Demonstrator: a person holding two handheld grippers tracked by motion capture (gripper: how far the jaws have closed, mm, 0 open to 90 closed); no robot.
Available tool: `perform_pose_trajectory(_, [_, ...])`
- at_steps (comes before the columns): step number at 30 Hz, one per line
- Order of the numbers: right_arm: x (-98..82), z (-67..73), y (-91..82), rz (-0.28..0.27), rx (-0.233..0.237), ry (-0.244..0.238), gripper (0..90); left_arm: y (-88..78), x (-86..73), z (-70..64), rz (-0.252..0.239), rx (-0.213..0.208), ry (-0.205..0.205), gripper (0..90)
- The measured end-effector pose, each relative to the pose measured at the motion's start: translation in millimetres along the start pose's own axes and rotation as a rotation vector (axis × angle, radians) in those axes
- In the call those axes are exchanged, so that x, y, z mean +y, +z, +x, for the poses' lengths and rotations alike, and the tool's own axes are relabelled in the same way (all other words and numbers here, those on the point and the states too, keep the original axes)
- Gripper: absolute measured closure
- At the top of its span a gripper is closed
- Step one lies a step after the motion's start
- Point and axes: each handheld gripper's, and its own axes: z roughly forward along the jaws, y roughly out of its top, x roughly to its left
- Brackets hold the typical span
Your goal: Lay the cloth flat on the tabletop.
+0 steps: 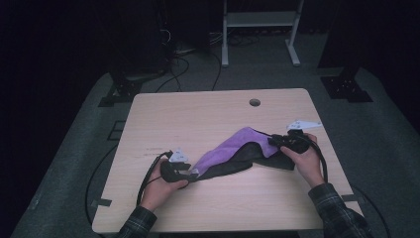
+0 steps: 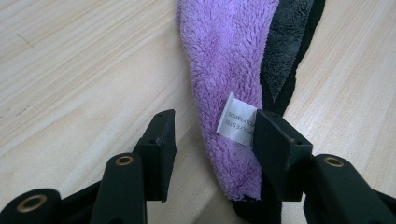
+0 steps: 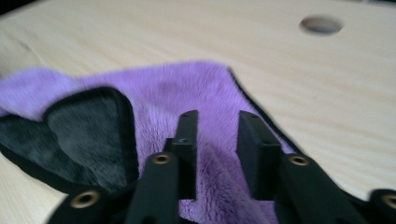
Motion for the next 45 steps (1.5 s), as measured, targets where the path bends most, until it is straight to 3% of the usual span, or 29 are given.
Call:
perform_pose_trajectory(3, [1.8,3.1,-11.7,-0.017,0.007,-0.014,65.5,0.0,0.2,0.1,0.001,0.001,0.004,48.5])
perform_pose_trajectory(10, [-11.4,25.4,-21.6,0.036,0.046,-0.089,65.2,0.3,0.2,-0.2,-0.001,0.002,-0.002,48.6])
perform_pose_trajectory(19, [-27.1,38.2,3.9,0.125,0.039,-0.144,59.2,0.6,0.2,0.4,0.002,-0.001,-0.004,48.4])
perform_pose_trajectory(25, [-29.5,37.8,17.0,0.154,-0.005,-0.199,59.5,0.8,-0.3,0.6,0.000,-0.004,-0.008,48.5])
perform_pose_trajectory(29, [-27.8,36.1,16.5,0.149,-0.014,-0.187,76.6,0.8,-0.4,1.1,0.001,-0.006,-0.010,48.4])
perform_pose_trajectory(32, [-25.3,31.3,12.3,0.136,-0.012,-0.157,82.1,0.8,-0.4,1.1,-0.001,-0.007,-0.009,48.3])
perform_pose_trajectory(35, [-23.2,27.1,6.3,0.113,-0.011,-0.127,83.6,-1.6,0.2,1.7,-0.008,-0.009,-0.012,47.8])
perform_pose_trajectory(41, [-13.0,21.0,-13.1,0.033,-0.015,-0.089,84.1,-18.9,2.4,1.9,-0.067,-0.008,-0.022,46.1])
perform_pose_trajectory(45, [-11.9,15.3,-18.7,0.021,-0.022,-0.076,84.1,-24.4,0.3,-3.0,-0.082,-0.015,-0.016,46.1])
